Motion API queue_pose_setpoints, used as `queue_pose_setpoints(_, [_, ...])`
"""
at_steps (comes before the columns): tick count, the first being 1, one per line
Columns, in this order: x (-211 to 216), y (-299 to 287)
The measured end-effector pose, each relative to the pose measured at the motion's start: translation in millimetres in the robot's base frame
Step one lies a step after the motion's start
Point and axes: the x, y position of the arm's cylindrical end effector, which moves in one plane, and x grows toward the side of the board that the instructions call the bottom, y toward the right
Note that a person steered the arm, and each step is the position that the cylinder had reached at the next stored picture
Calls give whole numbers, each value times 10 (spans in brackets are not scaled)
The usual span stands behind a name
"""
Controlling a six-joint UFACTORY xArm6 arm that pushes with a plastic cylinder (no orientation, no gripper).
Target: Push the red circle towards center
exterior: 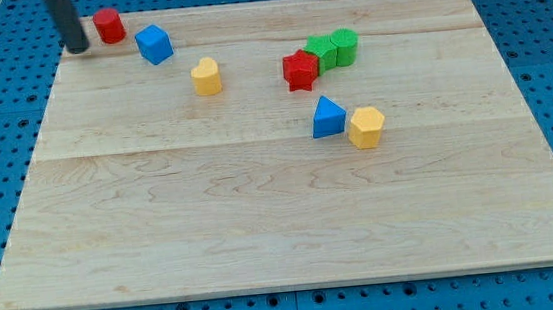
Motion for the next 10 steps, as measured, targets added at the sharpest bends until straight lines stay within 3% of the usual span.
queue_pose_setpoints(5, [48, -253])
queue_pose_setpoints(9, [-433, 123])
queue_pose_setpoints(10, [-512, 692])
